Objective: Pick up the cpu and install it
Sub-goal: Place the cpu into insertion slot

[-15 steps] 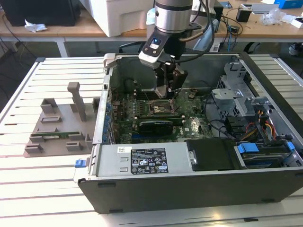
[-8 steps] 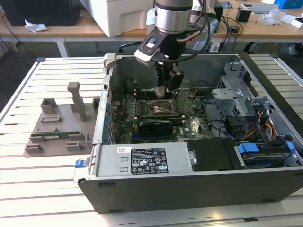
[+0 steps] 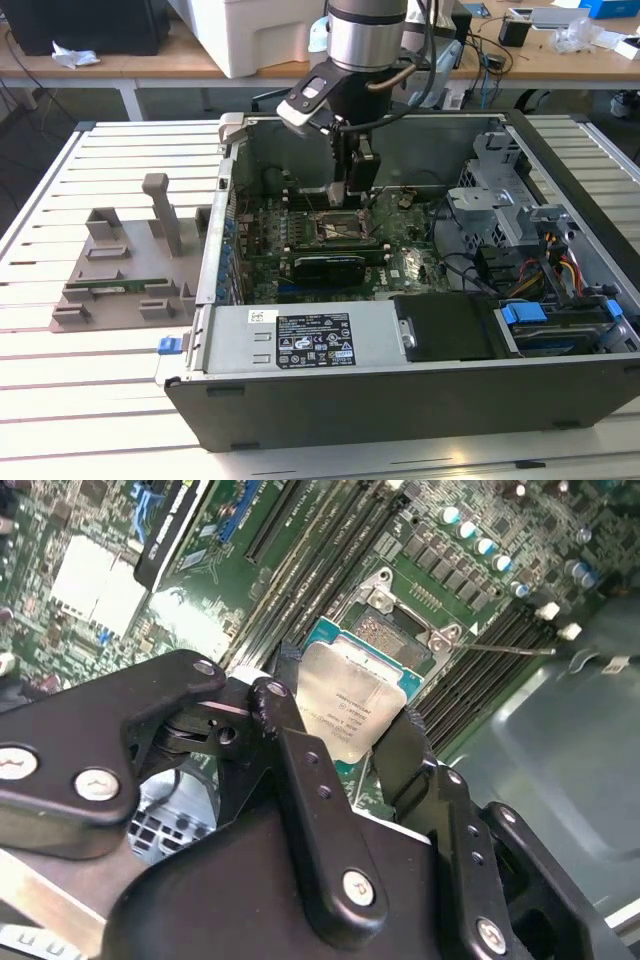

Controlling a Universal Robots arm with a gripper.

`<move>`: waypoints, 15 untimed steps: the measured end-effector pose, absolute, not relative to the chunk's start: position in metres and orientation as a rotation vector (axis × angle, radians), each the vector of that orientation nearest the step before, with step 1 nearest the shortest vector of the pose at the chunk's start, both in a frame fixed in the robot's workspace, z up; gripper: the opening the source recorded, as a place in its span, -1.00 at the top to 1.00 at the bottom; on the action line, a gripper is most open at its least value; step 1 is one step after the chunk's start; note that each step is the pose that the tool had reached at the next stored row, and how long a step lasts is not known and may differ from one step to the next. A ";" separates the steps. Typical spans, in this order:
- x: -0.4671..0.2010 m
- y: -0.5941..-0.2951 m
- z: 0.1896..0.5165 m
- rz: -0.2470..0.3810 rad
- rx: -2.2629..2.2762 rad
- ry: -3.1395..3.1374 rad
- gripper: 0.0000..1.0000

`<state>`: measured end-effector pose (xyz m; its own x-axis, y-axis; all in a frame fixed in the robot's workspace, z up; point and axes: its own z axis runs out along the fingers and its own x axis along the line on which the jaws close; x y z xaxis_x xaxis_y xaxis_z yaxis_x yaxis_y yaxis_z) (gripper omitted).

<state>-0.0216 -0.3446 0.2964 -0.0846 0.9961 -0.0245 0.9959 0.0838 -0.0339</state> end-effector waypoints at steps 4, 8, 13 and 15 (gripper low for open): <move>-0.022 -0.344 0.294 0.065 -2.130 -2.301 -0.08; -0.022 -0.343 0.291 0.065 -2.130 -2.302 -0.08; -0.022 -0.342 0.288 0.065 -2.130 -2.302 -0.08; -0.022 -0.342 0.287 0.065 -2.130 -2.302 -0.08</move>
